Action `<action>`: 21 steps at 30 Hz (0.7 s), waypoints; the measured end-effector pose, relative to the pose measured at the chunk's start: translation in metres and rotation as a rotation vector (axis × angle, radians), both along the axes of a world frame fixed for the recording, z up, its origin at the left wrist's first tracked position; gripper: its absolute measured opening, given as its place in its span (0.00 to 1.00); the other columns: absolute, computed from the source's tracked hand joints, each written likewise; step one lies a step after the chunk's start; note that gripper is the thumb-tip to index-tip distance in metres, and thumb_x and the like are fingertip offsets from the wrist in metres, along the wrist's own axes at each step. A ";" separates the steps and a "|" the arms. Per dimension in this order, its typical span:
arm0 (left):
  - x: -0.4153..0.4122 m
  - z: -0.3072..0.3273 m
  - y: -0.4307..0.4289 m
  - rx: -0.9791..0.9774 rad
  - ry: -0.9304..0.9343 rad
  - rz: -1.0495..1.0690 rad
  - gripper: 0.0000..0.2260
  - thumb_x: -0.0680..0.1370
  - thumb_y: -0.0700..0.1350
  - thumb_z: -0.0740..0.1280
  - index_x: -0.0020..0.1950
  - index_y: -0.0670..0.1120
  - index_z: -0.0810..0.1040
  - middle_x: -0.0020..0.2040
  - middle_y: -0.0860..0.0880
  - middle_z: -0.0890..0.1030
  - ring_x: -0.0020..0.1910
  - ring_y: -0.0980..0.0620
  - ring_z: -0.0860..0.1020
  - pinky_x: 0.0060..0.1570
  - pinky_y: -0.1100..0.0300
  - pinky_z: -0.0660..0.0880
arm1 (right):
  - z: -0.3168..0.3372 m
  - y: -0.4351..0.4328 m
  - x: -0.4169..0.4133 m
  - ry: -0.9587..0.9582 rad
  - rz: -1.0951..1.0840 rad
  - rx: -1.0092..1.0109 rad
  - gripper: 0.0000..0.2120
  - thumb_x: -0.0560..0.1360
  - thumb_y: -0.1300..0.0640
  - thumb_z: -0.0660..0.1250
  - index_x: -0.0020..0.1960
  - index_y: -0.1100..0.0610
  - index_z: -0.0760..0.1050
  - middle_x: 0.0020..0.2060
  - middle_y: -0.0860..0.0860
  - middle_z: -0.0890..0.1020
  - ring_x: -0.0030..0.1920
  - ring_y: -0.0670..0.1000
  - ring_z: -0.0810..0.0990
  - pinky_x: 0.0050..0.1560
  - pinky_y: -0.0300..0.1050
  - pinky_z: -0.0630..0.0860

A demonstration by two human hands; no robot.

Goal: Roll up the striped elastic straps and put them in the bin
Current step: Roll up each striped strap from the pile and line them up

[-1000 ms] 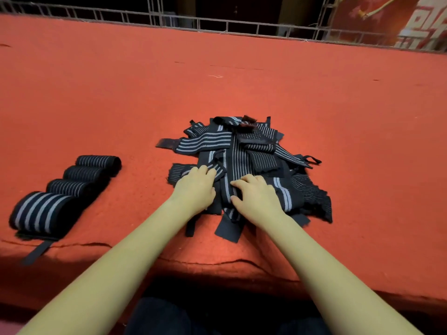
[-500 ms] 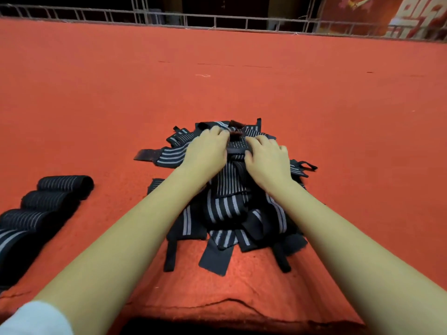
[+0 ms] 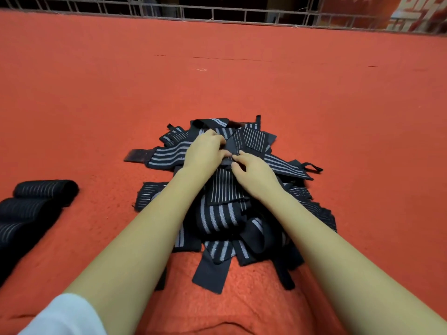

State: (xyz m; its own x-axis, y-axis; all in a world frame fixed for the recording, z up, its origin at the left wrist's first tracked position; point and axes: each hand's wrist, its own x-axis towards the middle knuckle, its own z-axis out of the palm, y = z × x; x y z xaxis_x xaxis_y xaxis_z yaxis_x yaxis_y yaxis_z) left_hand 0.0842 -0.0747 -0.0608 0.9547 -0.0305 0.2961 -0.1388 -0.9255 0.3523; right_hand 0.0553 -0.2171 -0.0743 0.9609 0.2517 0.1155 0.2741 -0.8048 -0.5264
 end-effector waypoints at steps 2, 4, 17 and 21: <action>-0.002 -0.001 0.001 -0.012 0.019 -0.041 0.17 0.79 0.47 0.67 0.65 0.41 0.76 0.65 0.44 0.73 0.63 0.45 0.72 0.59 0.52 0.69 | 0.004 -0.005 -0.002 0.018 0.007 0.047 0.19 0.80 0.50 0.61 0.69 0.54 0.73 0.72 0.51 0.69 0.72 0.50 0.66 0.67 0.43 0.63; -0.002 -0.002 0.004 0.030 -0.007 -0.044 0.14 0.80 0.44 0.64 0.64 0.41 0.77 0.64 0.44 0.74 0.62 0.44 0.73 0.58 0.53 0.69 | 0.007 -0.010 -0.005 0.016 -0.010 0.116 0.19 0.78 0.50 0.65 0.67 0.54 0.75 0.68 0.49 0.74 0.69 0.48 0.70 0.65 0.42 0.64; -0.024 0.023 0.035 -0.292 -0.256 0.109 0.05 0.81 0.36 0.58 0.54 0.38 0.72 0.44 0.38 0.80 0.45 0.36 0.78 0.37 0.56 0.62 | 0.020 -0.006 -0.015 0.053 0.008 0.010 0.15 0.80 0.46 0.59 0.58 0.51 0.80 0.69 0.45 0.73 0.63 0.50 0.75 0.55 0.45 0.71; -0.029 0.039 0.053 -0.288 -0.257 0.095 0.05 0.81 0.37 0.59 0.53 0.39 0.73 0.41 0.39 0.80 0.40 0.38 0.76 0.37 0.54 0.63 | 0.016 -0.006 -0.021 0.029 0.014 0.001 0.15 0.80 0.46 0.59 0.58 0.53 0.79 0.70 0.44 0.71 0.67 0.49 0.72 0.59 0.46 0.69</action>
State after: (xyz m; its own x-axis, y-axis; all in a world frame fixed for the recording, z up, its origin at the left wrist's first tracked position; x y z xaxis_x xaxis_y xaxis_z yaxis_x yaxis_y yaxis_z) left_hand 0.0554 -0.0220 -0.0218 0.8429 0.1736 0.5093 -0.1748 -0.8068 0.5643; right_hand 0.0342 -0.2230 -0.0582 0.9601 0.2655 0.0874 0.2701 -0.8005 -0.5350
